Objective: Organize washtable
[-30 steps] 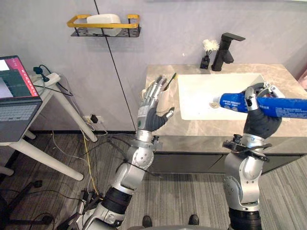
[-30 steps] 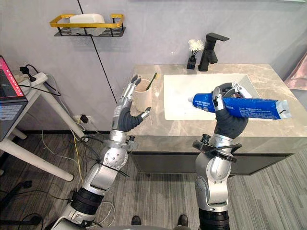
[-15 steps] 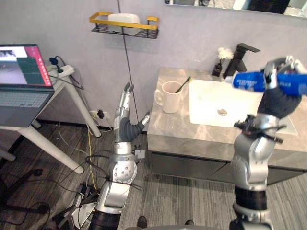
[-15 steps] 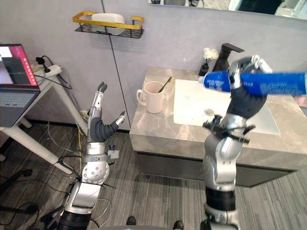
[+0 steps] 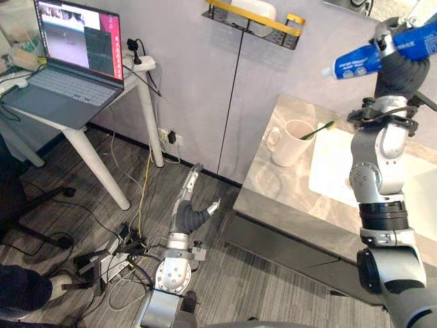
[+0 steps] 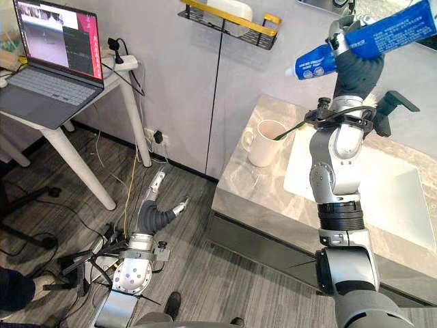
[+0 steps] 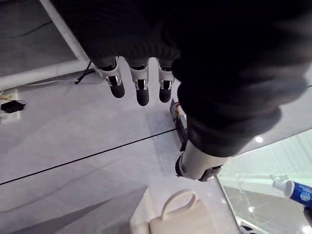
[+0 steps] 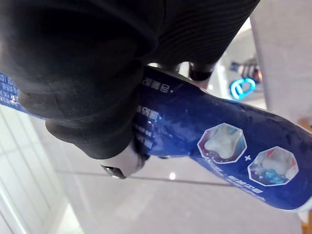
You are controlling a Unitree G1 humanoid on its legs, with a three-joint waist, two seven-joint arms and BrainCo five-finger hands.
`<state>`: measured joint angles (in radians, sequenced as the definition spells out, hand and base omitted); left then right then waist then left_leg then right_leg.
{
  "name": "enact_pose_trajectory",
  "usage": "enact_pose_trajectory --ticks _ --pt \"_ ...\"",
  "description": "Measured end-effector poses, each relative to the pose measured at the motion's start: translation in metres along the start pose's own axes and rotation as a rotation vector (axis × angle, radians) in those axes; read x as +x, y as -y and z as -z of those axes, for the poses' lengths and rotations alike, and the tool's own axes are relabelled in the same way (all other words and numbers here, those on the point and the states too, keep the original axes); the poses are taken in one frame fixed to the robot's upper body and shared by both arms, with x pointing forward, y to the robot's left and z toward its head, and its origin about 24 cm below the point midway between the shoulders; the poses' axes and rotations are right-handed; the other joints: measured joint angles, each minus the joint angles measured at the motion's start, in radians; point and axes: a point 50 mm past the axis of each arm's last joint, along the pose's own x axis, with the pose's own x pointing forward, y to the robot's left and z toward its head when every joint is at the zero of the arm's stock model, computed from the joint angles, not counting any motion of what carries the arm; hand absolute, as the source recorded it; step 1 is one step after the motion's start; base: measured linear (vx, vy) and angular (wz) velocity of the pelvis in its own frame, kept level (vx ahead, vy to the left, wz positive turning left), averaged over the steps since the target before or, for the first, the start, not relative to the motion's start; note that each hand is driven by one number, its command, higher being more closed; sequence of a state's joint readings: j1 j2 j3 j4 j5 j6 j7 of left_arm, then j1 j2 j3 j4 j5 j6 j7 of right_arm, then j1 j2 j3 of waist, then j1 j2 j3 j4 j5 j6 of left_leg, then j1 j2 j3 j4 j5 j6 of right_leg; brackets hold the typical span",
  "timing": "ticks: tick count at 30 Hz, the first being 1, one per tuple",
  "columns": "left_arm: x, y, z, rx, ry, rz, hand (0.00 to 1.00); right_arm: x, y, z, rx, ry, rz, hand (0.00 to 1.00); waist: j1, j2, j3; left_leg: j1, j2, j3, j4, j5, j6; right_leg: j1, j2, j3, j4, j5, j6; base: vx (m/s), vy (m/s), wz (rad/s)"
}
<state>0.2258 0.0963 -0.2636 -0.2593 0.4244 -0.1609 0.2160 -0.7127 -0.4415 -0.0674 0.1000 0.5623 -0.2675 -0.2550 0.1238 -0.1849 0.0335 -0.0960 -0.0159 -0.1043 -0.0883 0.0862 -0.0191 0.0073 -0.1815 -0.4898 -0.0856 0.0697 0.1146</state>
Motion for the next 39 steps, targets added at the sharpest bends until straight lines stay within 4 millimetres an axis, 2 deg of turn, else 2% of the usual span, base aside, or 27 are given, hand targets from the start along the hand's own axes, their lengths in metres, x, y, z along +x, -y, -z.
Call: enact_pose_trajectory --ticks 3,5,13,18,20,28,33,39 --pt "-0.001 0.003 0.003 0.004 -0.013 0.037 0.0 0.002 0.003 -0.002 -0.023 -0.019 -0.046 1.0 -0.001 -0.019 0.017 -0.016 -0.001 -0.008 0.002 0.0 0.0 -0.017 -0.005 -0.007 0.021 -0.013 0.003 0.02 0.005 0.09" --pt "-0.003 0.005 0.009 0.009 -0.038 0.049 0.0 0.003 0.013 -0.007 -0.074 -0.025 -0.082 1.0 -0.001 -0.03 0.023 -0.027 -0.003 -0.014 0.007 0.0 0.0 -0.029 -0.01 -0.014 0.034 -0.02 0.002 0.03 0.012 0.11" --pt "-0.006 0.009 0.019 0.034 -0.077 0.12 0.0 0.002 0.028 -0.018 -0.123 -0.06 -0.166 1.0 -0.008 -0.05 0.054 -0.057 -0.004 -0.022 0.029 -0.002 0.0 -0.049 -0.013 -0.025 0.05 -0.022 0.001 0.01 0.004 0.05" --pt "-0.008 0.011 0.027 0.044 -0.112 0.154 0.0 0.001 0.02 -0.029 -0.113 -0.028 -0.234 1.0 -0.017 -0.05 0.066 -0.072 -0.003 -0.016 0.039 -0.002 0.001 -0.07 -0.014 -0.021 0.061 -0.023 -0.002 -0.02 0.003 -0.04" --pt "-0.008 0.011 0.027 0.051 -0.113 0.155 0.0 0.001 0.019 -0.029 -0.118 -0.027 -0.248 1.0 -0.029 -0.051 0.072 -0.083 -0.003 -0.015 0.05 -0.003 0.0 -0.075 -0.015 -0.021 0.065 -0.025 -0.003 -0.03 0.008 0.03" --pt "-0.007 0.012 0.026 0.052 -0.112 0.155 0.0 -0.004 0.016 -0.033 -0.142 -0.024 -0.288 1.0 -0.029 -0.041 0.09 -0.115 0.0 0.0 0.058 -0.003 0.0 -0.114 -0.014 -0.003 0.069 -0.023 -0.005 0.0 0.005 -0.05" --pt "-0.008 0.013 0.027 0.05 -0.114 0.176 0.0 -0.006 0.013 -0.037 -0.262 0.005 -0.33 1.0 -0.036 -0.034 0.116 -0.132 0.0 0.0 0.061 -0.003 0.0 -0.132 -0.014 -0.002 0.07 -0.022 -0.006 0.01 0.0 -0.01" --pt "-0.01 0.013 0.028 0.049 -0.122 0.18 0.0 -0.005 0.014 -0.04 -0.316 0.016 -0.34 1.0 -0.044 -0.029 0.141 -0.146 0.0 0.002 0.068 -0.004 0.001 -0.144 -0.014 0.002 0.071 -0.021 -0.008 0.0 0.002 -0.01"
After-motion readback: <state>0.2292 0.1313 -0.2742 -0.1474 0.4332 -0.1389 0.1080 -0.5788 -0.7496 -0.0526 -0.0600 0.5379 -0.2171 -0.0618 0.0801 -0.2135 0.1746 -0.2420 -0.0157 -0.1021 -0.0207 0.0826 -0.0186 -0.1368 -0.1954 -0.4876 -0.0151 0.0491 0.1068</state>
